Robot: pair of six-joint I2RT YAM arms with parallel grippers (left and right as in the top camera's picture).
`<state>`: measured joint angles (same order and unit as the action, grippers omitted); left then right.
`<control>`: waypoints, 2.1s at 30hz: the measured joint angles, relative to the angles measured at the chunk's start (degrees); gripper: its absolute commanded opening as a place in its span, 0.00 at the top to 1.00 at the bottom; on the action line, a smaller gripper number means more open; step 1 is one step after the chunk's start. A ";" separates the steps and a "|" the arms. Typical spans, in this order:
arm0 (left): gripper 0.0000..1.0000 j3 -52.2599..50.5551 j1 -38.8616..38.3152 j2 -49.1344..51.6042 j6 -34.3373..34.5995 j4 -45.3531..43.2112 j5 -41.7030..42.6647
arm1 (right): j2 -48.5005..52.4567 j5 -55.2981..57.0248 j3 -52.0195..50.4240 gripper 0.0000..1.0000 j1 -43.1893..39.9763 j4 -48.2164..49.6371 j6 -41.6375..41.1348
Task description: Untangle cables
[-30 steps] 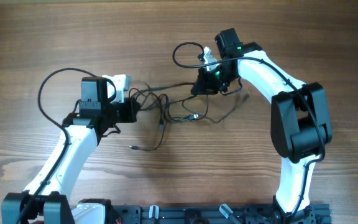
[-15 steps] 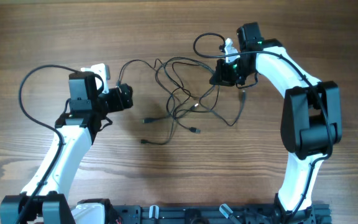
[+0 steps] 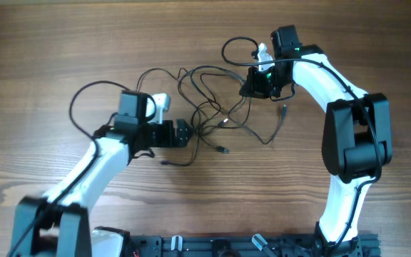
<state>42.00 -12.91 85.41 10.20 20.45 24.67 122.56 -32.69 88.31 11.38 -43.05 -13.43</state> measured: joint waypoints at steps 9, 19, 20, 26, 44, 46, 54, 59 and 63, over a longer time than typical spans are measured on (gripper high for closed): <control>0.67 0.70 -4.83 7.37 -0.39 -1.62 -1.86 | 0.00 0.20 0.00 0.25 0.00 -0.20 -0.22; 0.87 0.76 2.51 7.48 -0.42 3.41 -12.04 | 0.00 0.22 0.00 0.20 0.00 -1.31 -0.22; 0.79 0.81 3.45 7.39 -0.42 3.41 -12.24 | 0.00 0.22 0.00 0.19 0.07 -1.33 -0.22; 0.30 3.50 8.09 6.84 -0.37 3.21 -11.78 | 0.00 0.70 0.00 0.18 3.56 -1.31 -0.22; 0.00 7.45 21.49 3.50 6.58 -0.46 -13.81 | 0.00 2.16 0.00 0.11 16.68 2.62 -2.10; 0.00 7.45 23.52 3.50 6.69 0.22 -13.97 | 0.00 2.29 0.00 0.10 17.77 2.89 -2.54; 0.00 7.45 24.65 3.50 6.71 1.92 -14.19 | 0.00 3.19 0.00 0.11 21.18 2.89 -3.04; 0.00 7.45 24.65 3.50 6.69 2.36 -14.19 | 0.00 7.89 0.00 0.20 21.05 2.86 -3.23; 0.00 7.45 24.65 3.50 6.71 2.38 -14.19 | -0.13 10.10 0.02 0.24 20.44 2.25 -2.80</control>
<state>49.45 11.75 88.90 16.91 22.83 10.48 122.43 -22.59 88.33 31.81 -40.80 -16.23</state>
